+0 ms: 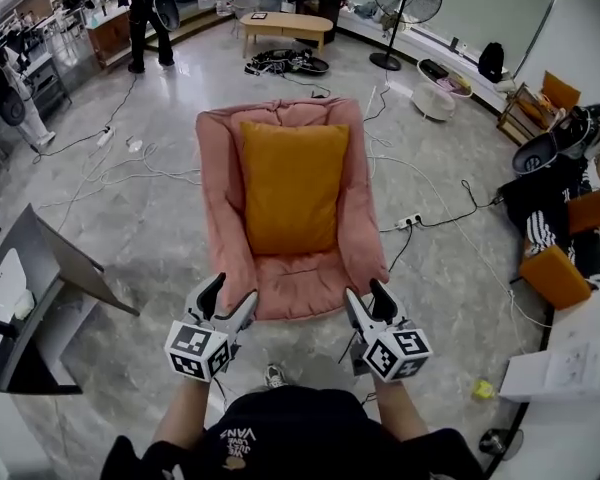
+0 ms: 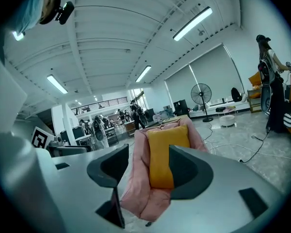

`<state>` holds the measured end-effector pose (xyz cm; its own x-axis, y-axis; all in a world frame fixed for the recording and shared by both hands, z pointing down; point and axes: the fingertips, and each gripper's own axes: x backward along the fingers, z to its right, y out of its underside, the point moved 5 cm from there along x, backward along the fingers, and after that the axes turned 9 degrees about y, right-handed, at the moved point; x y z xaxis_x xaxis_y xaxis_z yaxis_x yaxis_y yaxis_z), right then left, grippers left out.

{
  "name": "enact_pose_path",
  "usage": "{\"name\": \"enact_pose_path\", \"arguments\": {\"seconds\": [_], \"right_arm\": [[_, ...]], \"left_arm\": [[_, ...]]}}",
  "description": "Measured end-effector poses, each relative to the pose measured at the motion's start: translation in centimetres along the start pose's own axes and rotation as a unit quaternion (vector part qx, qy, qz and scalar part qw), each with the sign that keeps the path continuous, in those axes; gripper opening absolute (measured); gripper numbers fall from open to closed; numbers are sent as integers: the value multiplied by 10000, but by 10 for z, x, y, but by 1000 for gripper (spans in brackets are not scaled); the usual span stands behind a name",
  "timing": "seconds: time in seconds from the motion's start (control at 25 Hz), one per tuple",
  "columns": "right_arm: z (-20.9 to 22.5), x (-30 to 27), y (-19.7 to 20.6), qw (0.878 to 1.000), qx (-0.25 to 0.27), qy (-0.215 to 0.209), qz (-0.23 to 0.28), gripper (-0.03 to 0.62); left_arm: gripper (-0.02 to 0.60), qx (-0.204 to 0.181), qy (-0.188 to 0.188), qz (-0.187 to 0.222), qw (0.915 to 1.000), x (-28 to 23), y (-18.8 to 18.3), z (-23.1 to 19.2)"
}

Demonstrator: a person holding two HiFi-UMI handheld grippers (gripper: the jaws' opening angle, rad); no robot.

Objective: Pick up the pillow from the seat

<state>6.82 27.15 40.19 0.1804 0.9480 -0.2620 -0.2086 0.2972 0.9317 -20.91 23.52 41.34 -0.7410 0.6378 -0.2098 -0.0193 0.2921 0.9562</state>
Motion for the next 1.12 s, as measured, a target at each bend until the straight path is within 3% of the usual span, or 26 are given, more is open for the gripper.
{"name": "enact_pose_path", "arguments": {"seconds": [0.24,0.44,1.12], "right_arm": [[13,-40,-5,10000,-26,28,-74,244],[31,-92,-15,9998,-24,-148,-138,244],[108,-263,-61,9959,185,-632,-627,244]], "left_arm": [[288,119,-93,-84,9999,-22,4,-26],[288,216,-382,-99,9990,-50,1,-54],[287,595,-989,-352,9927,-180,-12,-128]]}}
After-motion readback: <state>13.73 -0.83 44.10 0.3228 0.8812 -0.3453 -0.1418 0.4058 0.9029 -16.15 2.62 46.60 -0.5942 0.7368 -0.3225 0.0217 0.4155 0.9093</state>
